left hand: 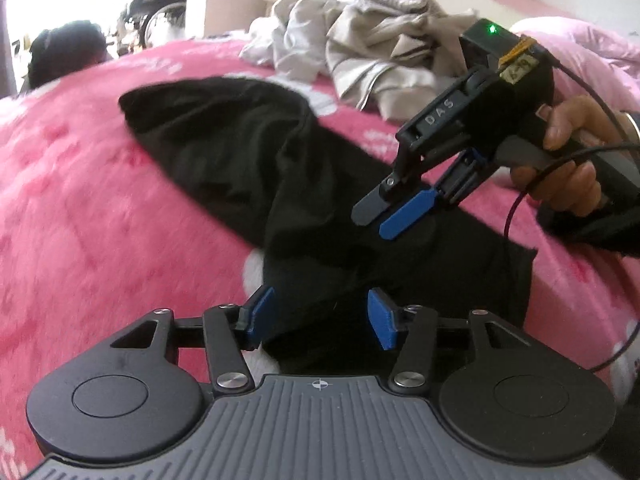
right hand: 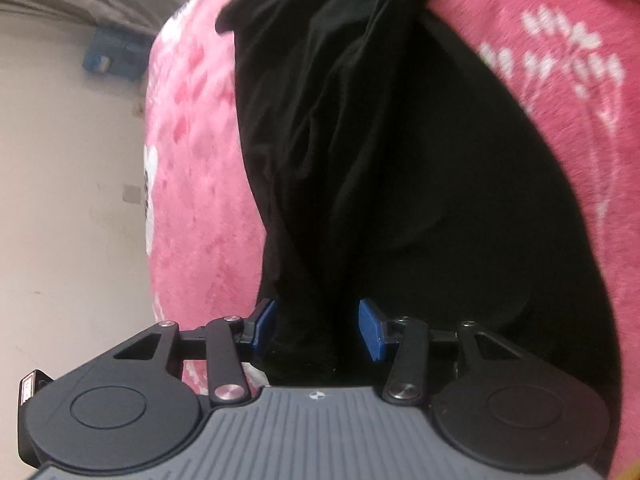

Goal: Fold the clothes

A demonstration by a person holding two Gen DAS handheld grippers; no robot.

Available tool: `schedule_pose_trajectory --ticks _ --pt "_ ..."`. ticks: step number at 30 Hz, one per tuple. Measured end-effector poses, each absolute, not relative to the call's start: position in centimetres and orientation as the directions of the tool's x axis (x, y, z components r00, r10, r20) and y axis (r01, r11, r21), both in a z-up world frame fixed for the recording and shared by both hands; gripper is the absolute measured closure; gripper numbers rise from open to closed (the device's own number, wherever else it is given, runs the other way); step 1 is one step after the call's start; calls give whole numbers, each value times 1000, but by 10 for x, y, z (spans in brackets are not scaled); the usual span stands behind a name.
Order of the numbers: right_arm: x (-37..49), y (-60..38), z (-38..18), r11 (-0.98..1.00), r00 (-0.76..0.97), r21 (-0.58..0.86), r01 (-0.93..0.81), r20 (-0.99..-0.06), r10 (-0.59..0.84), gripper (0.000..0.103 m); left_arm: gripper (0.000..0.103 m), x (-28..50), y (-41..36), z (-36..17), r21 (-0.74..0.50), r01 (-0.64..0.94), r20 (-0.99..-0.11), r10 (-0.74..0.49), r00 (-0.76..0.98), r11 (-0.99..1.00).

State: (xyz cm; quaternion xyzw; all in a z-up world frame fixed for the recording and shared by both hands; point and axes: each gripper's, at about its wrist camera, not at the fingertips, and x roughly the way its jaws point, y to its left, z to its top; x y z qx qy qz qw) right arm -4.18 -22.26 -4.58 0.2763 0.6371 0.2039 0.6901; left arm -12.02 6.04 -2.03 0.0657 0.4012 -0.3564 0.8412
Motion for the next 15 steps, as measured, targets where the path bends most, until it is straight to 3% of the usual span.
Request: schedule_pose_trajectory --ticks 8,13,15 --pt "-60 -211 -58 763 50 646 26 -763 644 50 51 -121 67 -43 -208 647 -757 -539 368 734" --pt "-75 -207 -52 785 39 619 -25 -784 620 93 51 -128 71 -46 -196 654 -757 -537 372 730" --pt "-80 -212 -46 789 56 613 -37 -787 614 99 51 -129 70 -45 -194 652 -757 -534 376 733"
